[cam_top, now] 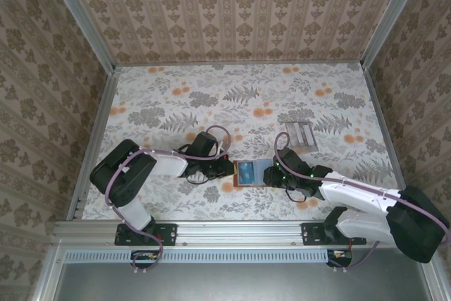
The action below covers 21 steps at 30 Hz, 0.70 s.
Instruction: Put the credit cards into the card holder
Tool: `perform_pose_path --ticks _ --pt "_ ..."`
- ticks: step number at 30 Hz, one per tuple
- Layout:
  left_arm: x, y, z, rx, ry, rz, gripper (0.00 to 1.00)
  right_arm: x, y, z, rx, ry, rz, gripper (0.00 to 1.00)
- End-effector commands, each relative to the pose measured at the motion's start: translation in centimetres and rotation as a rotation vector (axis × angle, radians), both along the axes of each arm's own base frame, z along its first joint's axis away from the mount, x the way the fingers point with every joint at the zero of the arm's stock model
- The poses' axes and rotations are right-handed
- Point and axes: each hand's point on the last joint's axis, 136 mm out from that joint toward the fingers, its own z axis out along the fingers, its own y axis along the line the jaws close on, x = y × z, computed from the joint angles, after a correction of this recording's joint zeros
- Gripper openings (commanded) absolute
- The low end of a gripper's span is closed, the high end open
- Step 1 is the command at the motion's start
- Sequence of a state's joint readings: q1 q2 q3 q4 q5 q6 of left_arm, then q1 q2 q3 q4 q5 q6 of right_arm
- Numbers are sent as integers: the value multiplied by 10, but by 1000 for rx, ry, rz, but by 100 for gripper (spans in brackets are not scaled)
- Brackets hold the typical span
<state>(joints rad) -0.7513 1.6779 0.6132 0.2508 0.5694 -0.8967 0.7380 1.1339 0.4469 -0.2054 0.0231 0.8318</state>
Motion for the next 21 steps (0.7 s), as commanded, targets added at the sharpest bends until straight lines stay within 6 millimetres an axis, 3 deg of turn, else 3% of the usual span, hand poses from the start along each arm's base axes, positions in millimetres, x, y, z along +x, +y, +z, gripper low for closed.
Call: perform_pose_path --ticks 1,7,12,21 --pt "-10 12 -20 81 48 -3 0 4 6 -1 -20 2 27 41" --pt "-10 13 -20 86 44 -1 0 2 12 -12 -15 35 41 39" --pt "-11 14 -22 91 47 0 0 3 12 -10 -12 24 51 28" --pt "-11 11 -22 80 48 -3 0 4 15 -7 -2 23 51 19"
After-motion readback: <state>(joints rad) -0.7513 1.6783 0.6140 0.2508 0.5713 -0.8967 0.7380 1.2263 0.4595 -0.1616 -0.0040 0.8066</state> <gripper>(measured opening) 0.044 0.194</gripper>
